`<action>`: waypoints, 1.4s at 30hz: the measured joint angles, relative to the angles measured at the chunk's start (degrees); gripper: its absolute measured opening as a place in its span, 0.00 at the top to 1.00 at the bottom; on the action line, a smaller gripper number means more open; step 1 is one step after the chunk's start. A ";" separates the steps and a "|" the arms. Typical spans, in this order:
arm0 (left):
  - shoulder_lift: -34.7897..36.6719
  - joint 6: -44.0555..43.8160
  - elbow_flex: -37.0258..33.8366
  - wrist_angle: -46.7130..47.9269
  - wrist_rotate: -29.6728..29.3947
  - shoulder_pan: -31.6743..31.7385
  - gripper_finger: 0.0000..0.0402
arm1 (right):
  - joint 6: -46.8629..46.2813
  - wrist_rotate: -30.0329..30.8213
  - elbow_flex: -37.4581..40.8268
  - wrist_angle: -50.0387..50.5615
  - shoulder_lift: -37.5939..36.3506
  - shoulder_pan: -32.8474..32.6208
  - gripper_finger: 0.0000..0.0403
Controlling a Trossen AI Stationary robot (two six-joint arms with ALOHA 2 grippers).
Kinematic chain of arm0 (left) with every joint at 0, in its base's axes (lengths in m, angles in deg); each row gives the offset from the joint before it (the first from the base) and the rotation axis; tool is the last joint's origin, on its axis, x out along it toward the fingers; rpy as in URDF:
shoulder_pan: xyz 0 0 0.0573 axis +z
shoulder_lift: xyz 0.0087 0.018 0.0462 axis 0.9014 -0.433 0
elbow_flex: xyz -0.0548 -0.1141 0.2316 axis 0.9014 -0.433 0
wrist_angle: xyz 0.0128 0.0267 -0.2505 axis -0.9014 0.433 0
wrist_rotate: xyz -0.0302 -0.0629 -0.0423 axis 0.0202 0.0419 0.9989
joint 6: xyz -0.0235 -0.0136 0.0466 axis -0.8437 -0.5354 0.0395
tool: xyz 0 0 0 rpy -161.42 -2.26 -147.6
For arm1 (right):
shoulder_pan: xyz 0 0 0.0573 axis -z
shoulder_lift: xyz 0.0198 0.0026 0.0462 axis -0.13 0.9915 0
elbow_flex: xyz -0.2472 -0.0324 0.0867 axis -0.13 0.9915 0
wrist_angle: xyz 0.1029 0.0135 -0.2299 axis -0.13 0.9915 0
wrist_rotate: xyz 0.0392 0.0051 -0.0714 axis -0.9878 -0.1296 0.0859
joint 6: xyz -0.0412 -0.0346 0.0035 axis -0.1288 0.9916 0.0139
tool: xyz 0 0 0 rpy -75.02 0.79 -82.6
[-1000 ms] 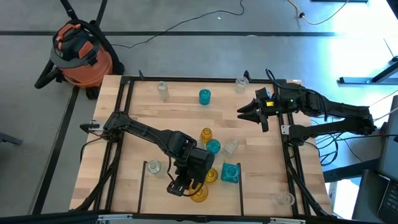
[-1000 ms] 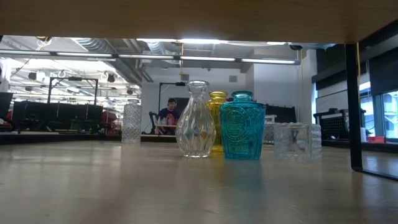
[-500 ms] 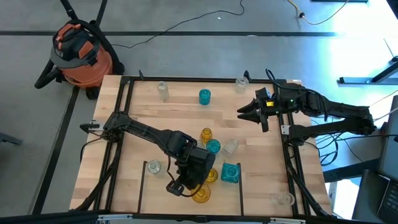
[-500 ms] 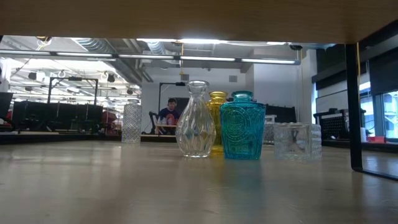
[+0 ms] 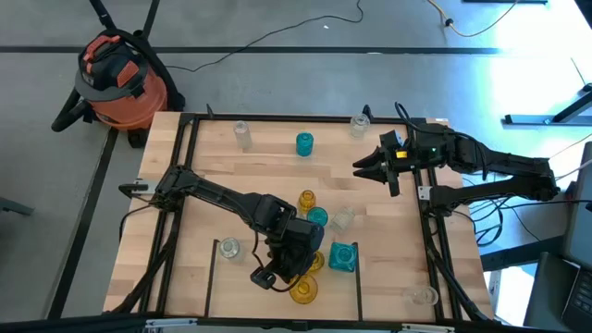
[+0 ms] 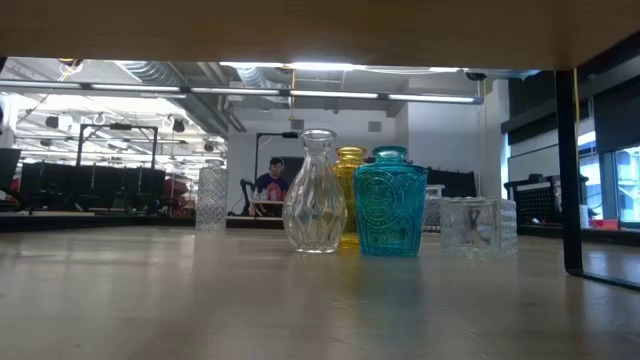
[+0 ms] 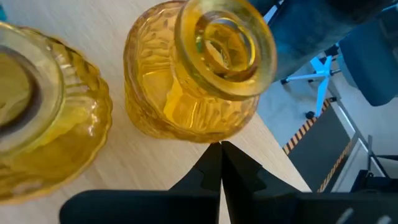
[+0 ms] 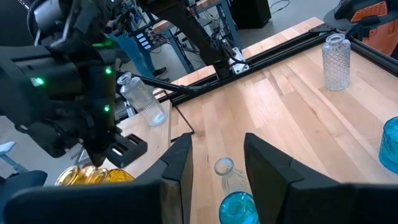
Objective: Sort vases onto shelf
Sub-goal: Put the yellow vase on the shelf aligned with the other yellow vase, then adjust the vases on the shelf
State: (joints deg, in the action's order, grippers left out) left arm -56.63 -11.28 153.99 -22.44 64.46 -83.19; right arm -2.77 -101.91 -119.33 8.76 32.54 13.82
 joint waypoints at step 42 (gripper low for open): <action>0.76 3.53 0.69 5.51 -16.51 7.07 1.00 | -0.83 0.15 0.00 1.66 0.00 0.02 0.73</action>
State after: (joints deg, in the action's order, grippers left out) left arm -55.87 -7.75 154.68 -16.94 47.95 -76.12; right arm -3.60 -101.76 -119.33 10.43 32.54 13.84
